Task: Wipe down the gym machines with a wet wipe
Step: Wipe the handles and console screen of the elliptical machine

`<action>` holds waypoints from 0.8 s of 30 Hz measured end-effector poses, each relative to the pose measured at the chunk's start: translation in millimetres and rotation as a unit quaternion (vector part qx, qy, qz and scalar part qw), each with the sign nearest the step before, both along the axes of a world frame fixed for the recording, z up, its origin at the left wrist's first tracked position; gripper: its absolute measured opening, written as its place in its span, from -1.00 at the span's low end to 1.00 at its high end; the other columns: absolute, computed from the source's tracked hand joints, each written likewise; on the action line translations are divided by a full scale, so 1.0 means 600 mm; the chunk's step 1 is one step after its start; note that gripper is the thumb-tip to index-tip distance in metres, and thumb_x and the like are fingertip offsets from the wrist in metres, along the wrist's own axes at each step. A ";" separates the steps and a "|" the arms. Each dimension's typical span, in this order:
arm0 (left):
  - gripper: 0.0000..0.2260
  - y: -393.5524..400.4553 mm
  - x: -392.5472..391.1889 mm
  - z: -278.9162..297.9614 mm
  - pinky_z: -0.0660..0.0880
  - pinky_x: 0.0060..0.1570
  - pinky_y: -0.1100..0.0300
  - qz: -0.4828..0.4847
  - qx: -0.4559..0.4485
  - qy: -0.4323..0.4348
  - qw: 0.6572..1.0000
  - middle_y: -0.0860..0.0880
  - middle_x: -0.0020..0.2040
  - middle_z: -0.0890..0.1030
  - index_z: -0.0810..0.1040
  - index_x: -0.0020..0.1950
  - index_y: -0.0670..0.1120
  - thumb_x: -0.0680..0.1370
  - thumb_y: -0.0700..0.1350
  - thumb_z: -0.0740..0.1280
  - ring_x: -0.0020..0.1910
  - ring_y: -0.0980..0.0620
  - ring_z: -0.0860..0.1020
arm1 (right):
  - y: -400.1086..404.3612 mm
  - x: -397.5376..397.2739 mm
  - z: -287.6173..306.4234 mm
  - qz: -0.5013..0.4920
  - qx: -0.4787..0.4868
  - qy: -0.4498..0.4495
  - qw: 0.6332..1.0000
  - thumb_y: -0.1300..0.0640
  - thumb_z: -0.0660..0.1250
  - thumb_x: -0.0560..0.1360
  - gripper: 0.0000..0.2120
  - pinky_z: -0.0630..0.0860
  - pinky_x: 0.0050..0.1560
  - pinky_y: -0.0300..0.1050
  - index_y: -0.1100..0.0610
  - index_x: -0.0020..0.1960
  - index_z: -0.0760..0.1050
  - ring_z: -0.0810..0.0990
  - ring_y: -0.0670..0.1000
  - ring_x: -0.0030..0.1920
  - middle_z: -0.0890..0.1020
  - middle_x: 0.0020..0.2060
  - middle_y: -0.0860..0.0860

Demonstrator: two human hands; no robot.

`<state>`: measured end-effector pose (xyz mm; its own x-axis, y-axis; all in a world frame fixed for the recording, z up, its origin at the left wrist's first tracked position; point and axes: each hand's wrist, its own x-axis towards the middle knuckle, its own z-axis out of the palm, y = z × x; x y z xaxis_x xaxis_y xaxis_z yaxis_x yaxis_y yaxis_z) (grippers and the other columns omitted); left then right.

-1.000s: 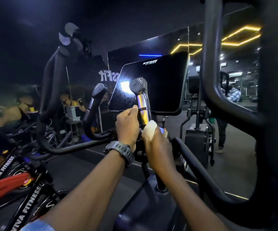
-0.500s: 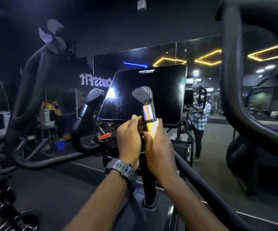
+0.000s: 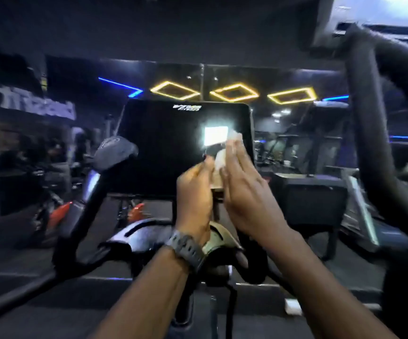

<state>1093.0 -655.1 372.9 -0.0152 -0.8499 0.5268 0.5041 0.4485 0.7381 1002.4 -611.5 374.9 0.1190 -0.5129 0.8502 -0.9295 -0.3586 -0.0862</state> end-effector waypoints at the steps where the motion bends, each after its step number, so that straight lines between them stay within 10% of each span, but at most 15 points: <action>1: -0.76 -0.003 0.012 0.004 0.47 -0.17 0.10 -0.033 0.007 -0.020 0.999 -0.11 -0.16 0.64 0.68 -0.04 -0.18 0.62 -0.10 0.26 -0.19 0.00 0.55 | -0.010 0.013 0.021 -0.024 -0.002 0.019 1.000 0.19 -0.05 0.62 -0.46 -0.05 0.52 -0.23 0.23 0.58 -0.06 -0.06 0.01 0.56 -0.03 0.57 0.11; 6: -0.70 0.003 0.052 0.037 0.59 -0.22 0.12 -0.142 0.072 -0.063 0.985 -0.15 -0.15 0.70 0.66 -0.01 -0.20 0.64 -0.04 0.23 -0.20 -0.04 0.65 | 0.040 0.018 -0.040 -0.057 0.011 0.006 0.998 0.32 0.27 0.57 -0.42 0.21 0.49 0.01 0.32 0.52 0.12 0.09 0.07 0.55 0.12 0.54 0.16; 10: -0.67 0.005 0.057 0.046 0.56 -0.03 -0.17 -0.100 0.065 -0.141 0.983 -0.07 -0.16 0.69 0.68 -0.14 -0.06 0.64 0.06 0.21 -0.16 -0.06 0.63 | 0.013 0.048 0.019 -0.080 0.026 -0.053 0.995 0.20 0.06 0.65 -0.53 0.14 0.52 -0.02 0.29 0.53 0.13 0.06 0.04 0.56 0.14 0.54 0.15; 15: -0.68 0.014 0.073 0.061 0.57 -0.04 0.04 -0.153 0.101 -0.163 0.969 -0.11 -0.05 0.71 0.67 0.02 -0.10 0.66 0.01 0.17 -0.05 -0.04 0.67 | 0.054 0.054 -0.037 -0.082 0.030 -0.027 0.996 0.44 0.17 0.56 -0.51 0.25 0.47 0.12 0.32 0.48 0.23 0.14 0.11 0.54 0.23 0.50 0.18; 24: -0.71 0.024 0.059 0.063 0.53 -0.07 0.15 -0.116 0.106 -0.156 0.975 0.00 -0.12 0.70 0.63 -0.06 -0.05 0.68 -0.04 0.15 -0.10 0.06 0.66 | 0.058 0.053 -0.020 -0.087 0.089 -0.202 0.971 0.22 0.13 0.66 -0.50 0.15 0.47 -0.29 0.13 0.56 0.09 0.12 -0.19 0.51 0.15 0.53 -0.05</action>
